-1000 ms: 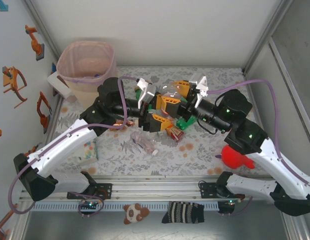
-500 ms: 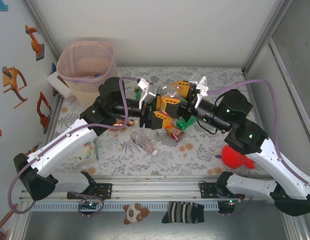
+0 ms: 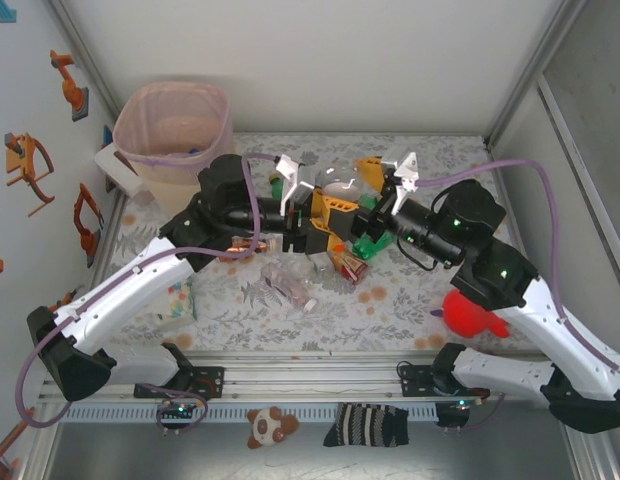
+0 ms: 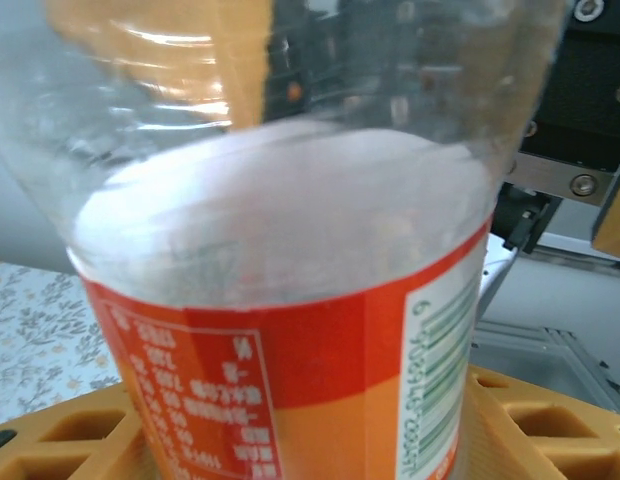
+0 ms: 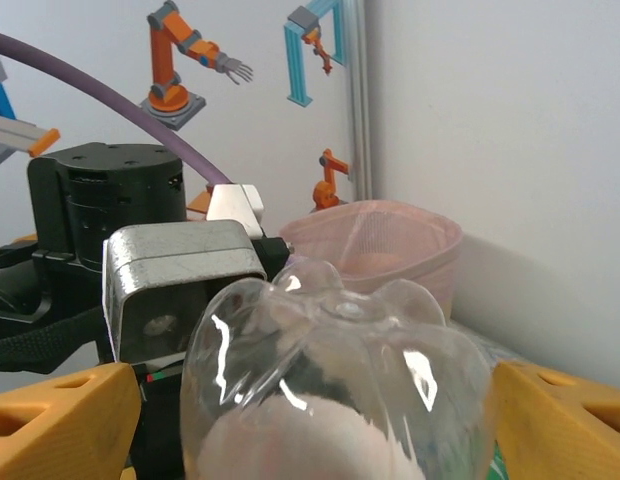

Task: Put the plastic bottles in the bin

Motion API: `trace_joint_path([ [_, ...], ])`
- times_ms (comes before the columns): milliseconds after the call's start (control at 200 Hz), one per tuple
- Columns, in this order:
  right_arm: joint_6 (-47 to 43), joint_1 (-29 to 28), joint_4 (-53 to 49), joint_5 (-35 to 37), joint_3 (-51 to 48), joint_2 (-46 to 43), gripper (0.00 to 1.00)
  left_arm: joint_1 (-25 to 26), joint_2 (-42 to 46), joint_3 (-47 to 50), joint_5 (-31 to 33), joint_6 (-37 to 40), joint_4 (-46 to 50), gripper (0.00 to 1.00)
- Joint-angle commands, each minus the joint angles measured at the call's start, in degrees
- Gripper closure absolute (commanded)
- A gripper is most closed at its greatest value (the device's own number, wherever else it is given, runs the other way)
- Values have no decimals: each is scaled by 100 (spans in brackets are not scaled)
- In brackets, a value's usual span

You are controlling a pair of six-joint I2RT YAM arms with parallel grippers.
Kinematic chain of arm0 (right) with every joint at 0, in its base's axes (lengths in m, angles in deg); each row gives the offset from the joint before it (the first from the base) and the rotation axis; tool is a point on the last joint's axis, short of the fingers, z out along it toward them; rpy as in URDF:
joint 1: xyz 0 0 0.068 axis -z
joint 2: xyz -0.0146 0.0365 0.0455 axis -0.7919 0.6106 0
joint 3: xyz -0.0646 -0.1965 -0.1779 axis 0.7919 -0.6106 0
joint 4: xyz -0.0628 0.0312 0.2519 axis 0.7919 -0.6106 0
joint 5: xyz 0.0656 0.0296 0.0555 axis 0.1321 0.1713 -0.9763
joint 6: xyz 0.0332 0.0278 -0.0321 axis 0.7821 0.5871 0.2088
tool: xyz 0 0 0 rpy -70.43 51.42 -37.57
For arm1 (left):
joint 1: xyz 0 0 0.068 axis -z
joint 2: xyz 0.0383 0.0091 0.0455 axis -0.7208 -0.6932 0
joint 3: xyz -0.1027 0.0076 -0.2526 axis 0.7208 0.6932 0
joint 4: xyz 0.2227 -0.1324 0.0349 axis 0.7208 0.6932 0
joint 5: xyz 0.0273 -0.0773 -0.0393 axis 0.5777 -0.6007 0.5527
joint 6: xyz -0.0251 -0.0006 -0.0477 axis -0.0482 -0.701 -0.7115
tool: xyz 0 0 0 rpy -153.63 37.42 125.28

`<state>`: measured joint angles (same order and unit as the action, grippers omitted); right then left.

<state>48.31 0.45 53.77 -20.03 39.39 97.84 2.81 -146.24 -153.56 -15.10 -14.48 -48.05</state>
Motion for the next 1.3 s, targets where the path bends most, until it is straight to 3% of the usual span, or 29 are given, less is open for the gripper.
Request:
trace_joint_path([
  [0, -17, 14, -138, 449, 129, -230, 11, -113, 48, -157, 437, 86, 142, 44],
  [285, -164, 15, -599, 1329, 62, -610, 11, -906, 242, -271, 1457, -242, 801, 46],
  [511, -197, 18, -781, 1525, 28, -750, 11, -1812, 157, -1112, 2149, 227, 2469, 46],
  [836, -202, 17, -845, 1486, 79, -693, 10, -3511, -614, -2741, 2258, 1050, 4040, 45],
  [1072, -193, 13, -823, 1467, 70, -637, 10, -4534, -1153, -3239, 2797, 1064, 3716, 46],
  [1297, -176, 16, -832, 1442, 62, -592, 11, -5076, -1859, -3657, 3134, 1226, 3561, 46],
])
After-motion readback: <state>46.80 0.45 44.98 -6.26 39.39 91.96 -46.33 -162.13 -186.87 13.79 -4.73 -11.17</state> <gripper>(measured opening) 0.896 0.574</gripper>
